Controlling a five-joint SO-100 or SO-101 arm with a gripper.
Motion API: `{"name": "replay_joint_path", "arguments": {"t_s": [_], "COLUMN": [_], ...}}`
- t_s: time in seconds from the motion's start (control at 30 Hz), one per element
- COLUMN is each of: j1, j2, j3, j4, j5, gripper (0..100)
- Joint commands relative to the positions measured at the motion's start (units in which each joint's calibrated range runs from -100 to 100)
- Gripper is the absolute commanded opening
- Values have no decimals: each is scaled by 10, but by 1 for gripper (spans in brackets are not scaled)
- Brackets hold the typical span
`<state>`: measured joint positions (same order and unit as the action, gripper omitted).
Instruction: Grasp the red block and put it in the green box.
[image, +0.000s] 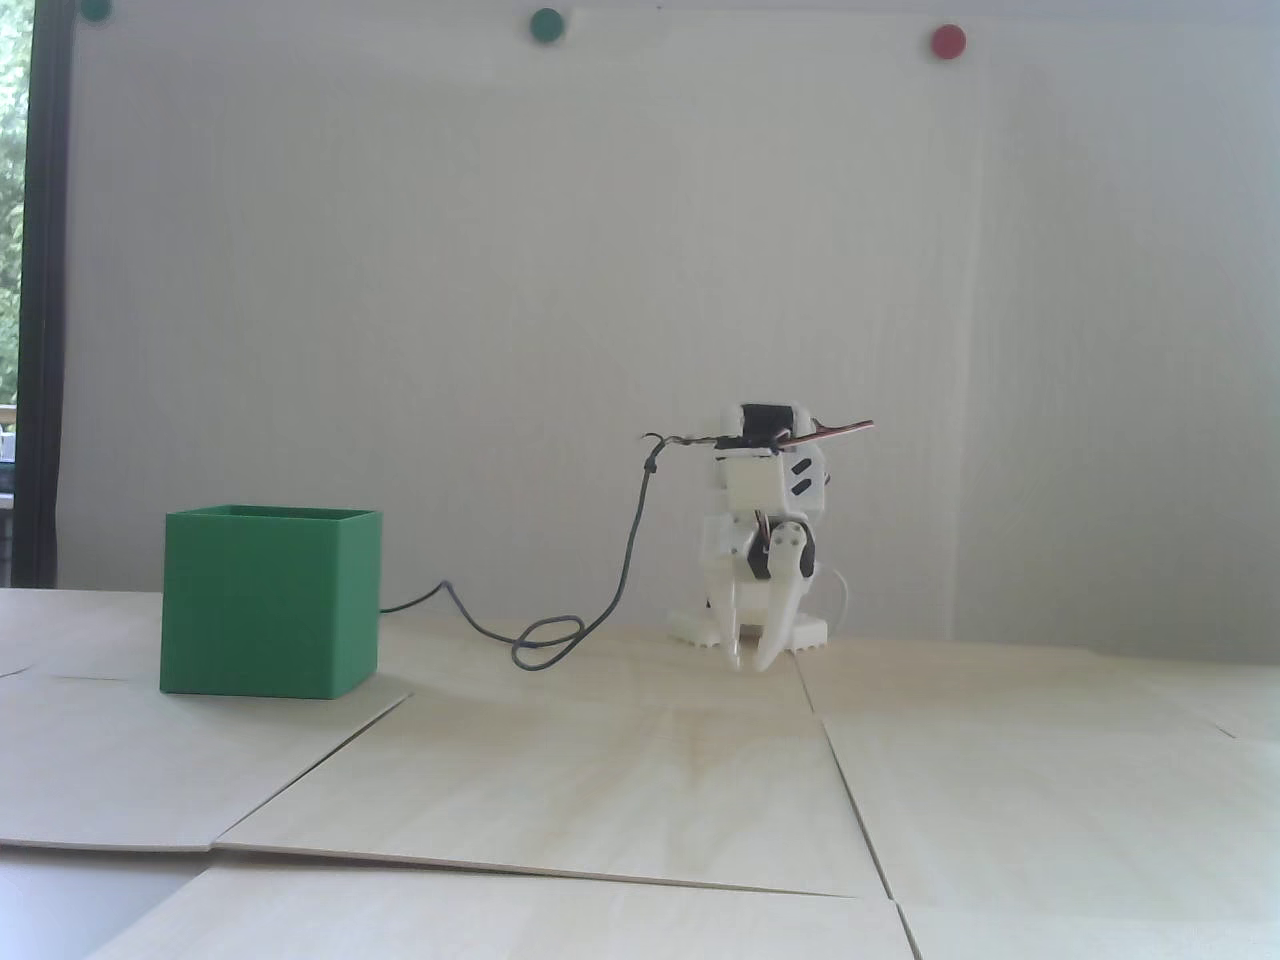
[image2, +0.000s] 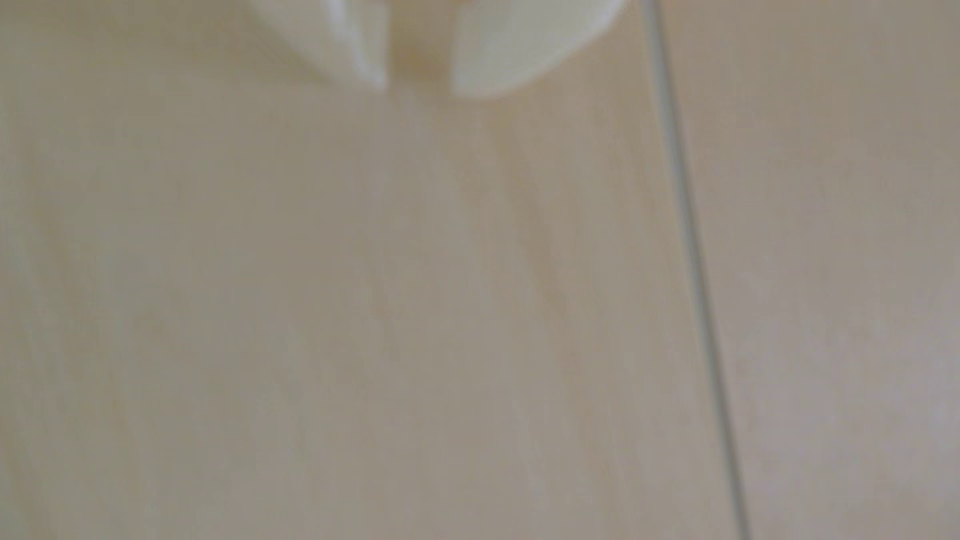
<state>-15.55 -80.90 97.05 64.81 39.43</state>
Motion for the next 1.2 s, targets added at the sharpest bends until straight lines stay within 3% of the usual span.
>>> {"name": "replay_joint_path", "arguments": {"t_s": [0.0,1.17], "j1": [-2,-3], "j2": [2,2], "j3": [4,4], "j4": [45,57], "j5": [-3,-3], "gripper": [3,3]}}
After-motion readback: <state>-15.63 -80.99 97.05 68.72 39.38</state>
